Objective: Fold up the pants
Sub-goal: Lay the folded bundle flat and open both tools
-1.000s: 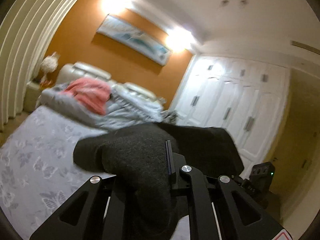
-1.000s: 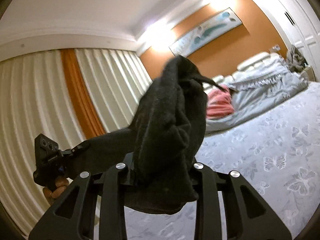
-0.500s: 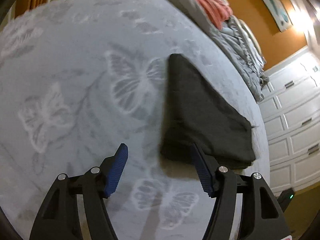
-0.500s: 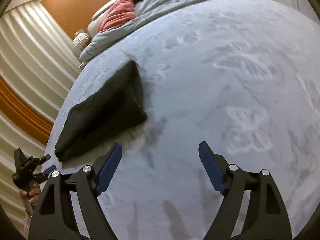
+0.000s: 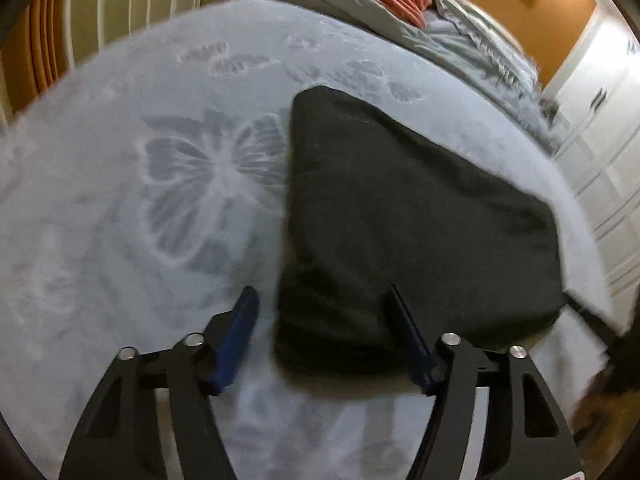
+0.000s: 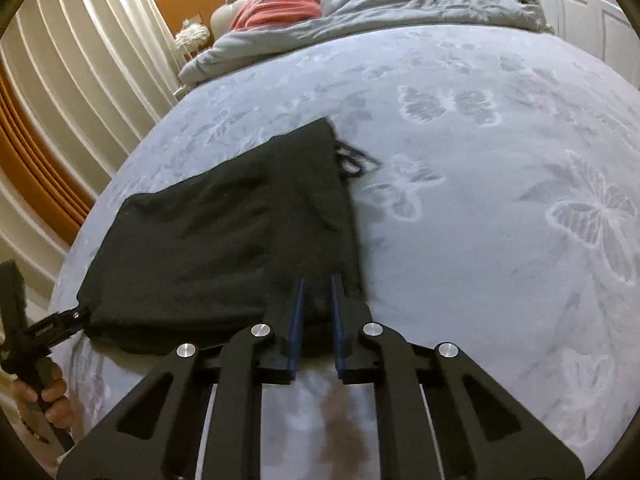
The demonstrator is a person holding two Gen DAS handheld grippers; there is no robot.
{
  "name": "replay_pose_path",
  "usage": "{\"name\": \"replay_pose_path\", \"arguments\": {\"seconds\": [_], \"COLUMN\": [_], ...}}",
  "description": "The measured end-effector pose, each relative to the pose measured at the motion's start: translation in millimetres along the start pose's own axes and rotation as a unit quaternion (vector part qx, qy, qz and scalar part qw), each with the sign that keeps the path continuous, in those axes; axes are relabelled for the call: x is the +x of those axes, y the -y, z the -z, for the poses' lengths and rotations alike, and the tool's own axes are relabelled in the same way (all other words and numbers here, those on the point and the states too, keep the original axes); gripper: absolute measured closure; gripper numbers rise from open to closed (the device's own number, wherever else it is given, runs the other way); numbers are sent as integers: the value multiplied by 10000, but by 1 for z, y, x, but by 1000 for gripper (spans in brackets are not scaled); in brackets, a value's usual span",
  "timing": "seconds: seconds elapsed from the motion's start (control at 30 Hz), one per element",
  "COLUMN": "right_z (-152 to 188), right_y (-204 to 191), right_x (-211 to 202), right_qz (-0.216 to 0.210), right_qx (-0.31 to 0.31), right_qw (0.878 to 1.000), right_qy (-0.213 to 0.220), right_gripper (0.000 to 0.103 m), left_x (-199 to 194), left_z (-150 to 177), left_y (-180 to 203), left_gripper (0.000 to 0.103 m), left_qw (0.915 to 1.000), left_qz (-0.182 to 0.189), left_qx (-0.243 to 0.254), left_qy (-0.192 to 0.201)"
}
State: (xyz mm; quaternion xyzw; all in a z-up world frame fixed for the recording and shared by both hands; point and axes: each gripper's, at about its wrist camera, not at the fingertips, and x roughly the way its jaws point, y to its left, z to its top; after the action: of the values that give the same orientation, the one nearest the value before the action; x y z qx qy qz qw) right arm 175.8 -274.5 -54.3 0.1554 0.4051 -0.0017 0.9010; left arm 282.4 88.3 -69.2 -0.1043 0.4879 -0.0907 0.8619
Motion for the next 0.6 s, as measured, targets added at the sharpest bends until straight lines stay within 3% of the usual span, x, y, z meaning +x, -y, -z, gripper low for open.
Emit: {"name": "replay_pose_path", "arguments": {"seconds": [0.07,0.13,0.27,0.3,0.33,0.4,0.43,0.5,0.53,0.6], "right_z": [2,8,28,37,40,50,54,58,59,58], "right_y": [8,13,7,2,-3,-13,-17,-24,-27,-30], "right_x": [-17,-38,-88,-105,-112,-124,-126,-119,-112,-95], "right_qz": [231,191,186,232,257,366,394,491,638,757], "right_qx": [184,243,197,133,78,-59,-181,-468,-638,-890], "right_qw": [9995,9995,9996,9994,9991,9976,9968,9954,9940,9922], "right_qy": [-84,-120,70,225,329,586,677,673,619,425], "right_gripper": [88,87,81,75,57,37,38,39,39,39], "left_x": [-15,-41,-92,-102,-113,-121,-119,-108,-89,-67], "left_z": [7,12,27,33,39,42,38,29,24,23], "left_y": [-6,-7,10,14,16,10,3,-11,-16,-14], "left_gripper": [43,44,39,29,19,16,16,16,16,19], "left_qw": [10000,9998,9981,9967,9942,9903,9890,9891,9919,9885], "left_qz": [24,70,-243,-266,-280,-355,-463,-431,-180,-220], "left_qx": [-83,-114,217,308,333,224,169,208,621,1308], "left_qy": [-14,123,531,707,983,1322,1392,1394,1097,730]}}
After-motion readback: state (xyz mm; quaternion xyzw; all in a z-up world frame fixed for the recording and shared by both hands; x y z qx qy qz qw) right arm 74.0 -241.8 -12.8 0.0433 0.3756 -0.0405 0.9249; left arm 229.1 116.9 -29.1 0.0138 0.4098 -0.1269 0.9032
